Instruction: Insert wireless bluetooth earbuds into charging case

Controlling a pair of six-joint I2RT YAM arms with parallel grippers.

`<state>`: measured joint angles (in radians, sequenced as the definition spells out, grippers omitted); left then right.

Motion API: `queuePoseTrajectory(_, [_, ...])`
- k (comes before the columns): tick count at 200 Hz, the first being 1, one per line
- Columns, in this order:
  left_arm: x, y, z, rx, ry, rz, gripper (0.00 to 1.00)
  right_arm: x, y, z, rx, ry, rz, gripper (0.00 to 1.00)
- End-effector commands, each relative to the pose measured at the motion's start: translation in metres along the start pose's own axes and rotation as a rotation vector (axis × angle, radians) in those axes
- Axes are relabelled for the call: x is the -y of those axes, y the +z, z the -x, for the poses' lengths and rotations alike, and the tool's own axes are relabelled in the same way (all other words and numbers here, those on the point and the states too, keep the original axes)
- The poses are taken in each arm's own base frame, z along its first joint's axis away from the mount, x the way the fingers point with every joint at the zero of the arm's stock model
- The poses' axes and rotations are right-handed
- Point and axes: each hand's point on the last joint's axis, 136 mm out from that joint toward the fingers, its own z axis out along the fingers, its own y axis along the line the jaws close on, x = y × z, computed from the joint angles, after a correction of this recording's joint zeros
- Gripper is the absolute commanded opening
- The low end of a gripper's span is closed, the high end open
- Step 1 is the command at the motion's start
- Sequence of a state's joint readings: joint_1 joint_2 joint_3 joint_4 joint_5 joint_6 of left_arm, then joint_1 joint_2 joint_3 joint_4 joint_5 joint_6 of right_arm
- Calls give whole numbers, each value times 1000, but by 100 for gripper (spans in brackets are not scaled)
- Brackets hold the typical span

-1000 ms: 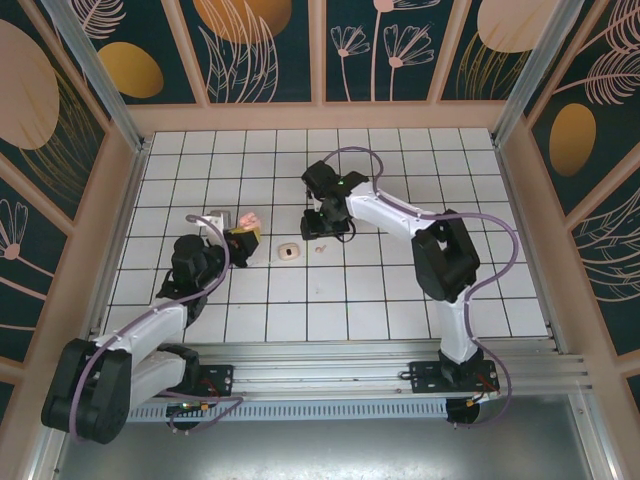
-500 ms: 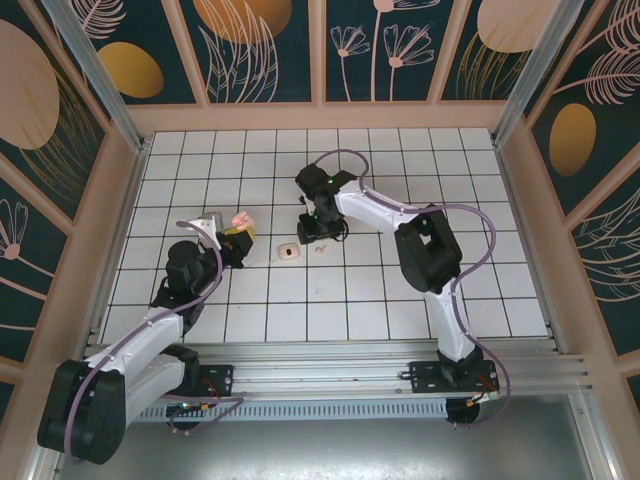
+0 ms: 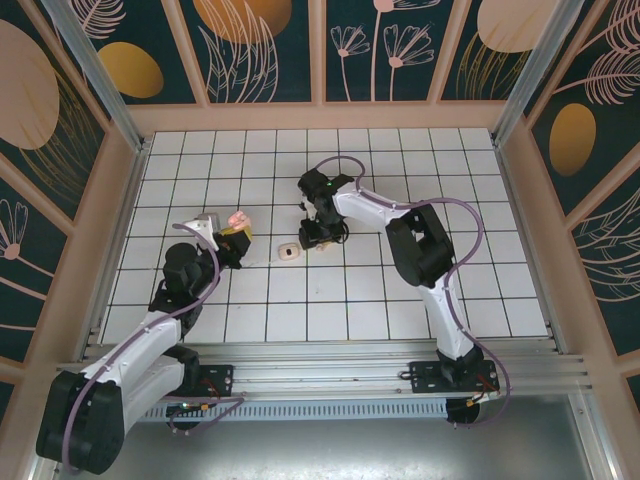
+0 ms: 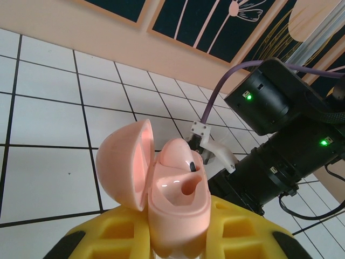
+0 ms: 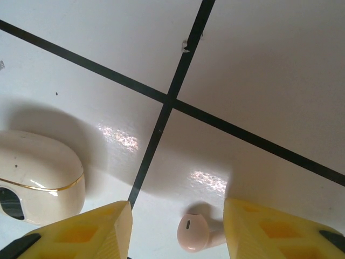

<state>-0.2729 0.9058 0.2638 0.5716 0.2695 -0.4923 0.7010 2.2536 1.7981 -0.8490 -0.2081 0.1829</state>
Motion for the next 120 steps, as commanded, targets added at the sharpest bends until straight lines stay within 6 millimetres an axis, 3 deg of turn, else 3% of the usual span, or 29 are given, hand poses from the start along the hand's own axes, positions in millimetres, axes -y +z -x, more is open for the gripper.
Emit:
queuePoseTrajectory(1, [-3, -2, 5, 24, -7, 16, 10, 8, 1, -11, -40, -9, -16, 49])
queuePoseTrajectory(62, [-2, -3, 8, 31, 1, 14, 11, 12, -9, -24, -74, -2, -52, 47])
queuePoseTrajectory(120, [0, -4, 10, 30, 15, 10, 11, 3, -31, 3, 37, -21, -24, 51])
